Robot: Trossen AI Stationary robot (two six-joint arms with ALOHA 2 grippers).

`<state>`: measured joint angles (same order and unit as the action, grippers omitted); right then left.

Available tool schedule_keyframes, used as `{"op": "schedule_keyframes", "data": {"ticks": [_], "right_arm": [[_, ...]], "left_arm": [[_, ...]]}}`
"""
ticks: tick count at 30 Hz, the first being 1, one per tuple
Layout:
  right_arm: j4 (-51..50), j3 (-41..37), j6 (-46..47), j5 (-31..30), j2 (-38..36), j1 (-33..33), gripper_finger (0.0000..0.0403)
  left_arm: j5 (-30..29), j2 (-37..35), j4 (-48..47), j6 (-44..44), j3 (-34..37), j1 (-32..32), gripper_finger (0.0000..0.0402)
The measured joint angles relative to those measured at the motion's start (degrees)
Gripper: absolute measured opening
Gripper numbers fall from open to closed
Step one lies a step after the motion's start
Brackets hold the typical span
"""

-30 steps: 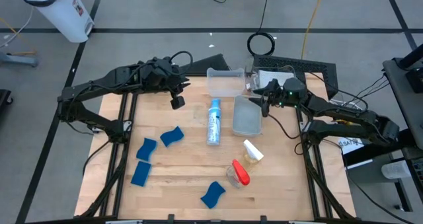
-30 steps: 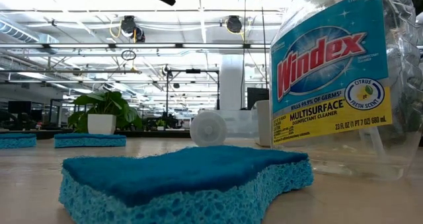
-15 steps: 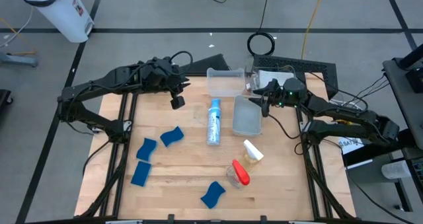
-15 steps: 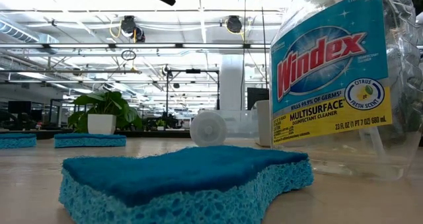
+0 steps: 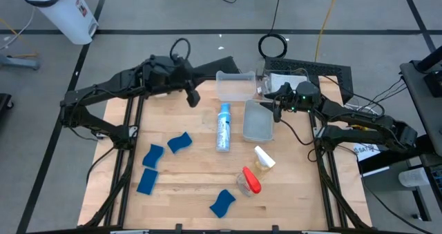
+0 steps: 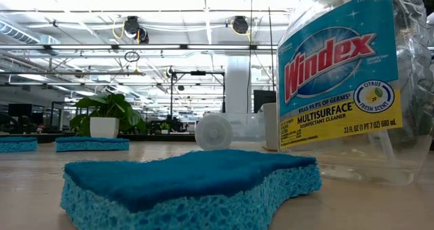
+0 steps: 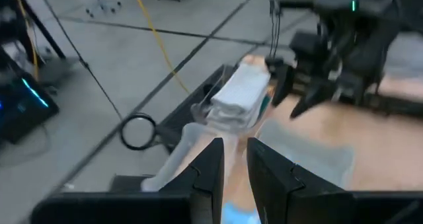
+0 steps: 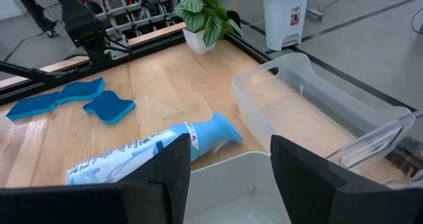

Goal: Pick & Place Kitchen Items
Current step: Put the blue spray bottle into the white bin

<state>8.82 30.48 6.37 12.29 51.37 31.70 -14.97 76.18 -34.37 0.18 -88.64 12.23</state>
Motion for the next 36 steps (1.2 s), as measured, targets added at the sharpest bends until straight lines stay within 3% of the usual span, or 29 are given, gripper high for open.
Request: {"op": "schedule_keyframes", "data": {"ticks": [4,11,15,19,25,32,36], "right_arm": [[0.00,0.00,0.00,0.00,0.00,0.00,0.0175],[0.21,0.00,-0.15,0.02,0.02,0.00,0.0172],[0.63,0.00,-0.02,0.02,0.02,0.00,0.0171],[0.63,0.00,-0.01,0.02,0.02,-0.09,0.0171],[1.18,0.00,0.00,-0.02,0.02,-0.09,0.0171],[1.18,0.00,0.43,-0.03,0.02,-0.70,0.0171],[0.91,0.00,0.42,0.01,0.02,-0.74,0.0171]], "left_arm": [[1.49,0.39,1.55,-5.26,0.00,0.02,0.0067],[10.05,3.73,2.60,-3.08,4.33,0.08,0.0067],[5.37,7.99,7.53,-8.88,11.41,1.06,0.0067],[-2.77,12.39,6.92,-22.98,15.51,3.00,0.0068],[-4.72,20.81,13.11,-30.81,16.79,5.43,0.0067],[7.58,29.48,21.44,-31.25,16.82,6.30,0.0067],[7.00,31.82,20.91,-30.34,16.81,5.48,0.0067]]}}
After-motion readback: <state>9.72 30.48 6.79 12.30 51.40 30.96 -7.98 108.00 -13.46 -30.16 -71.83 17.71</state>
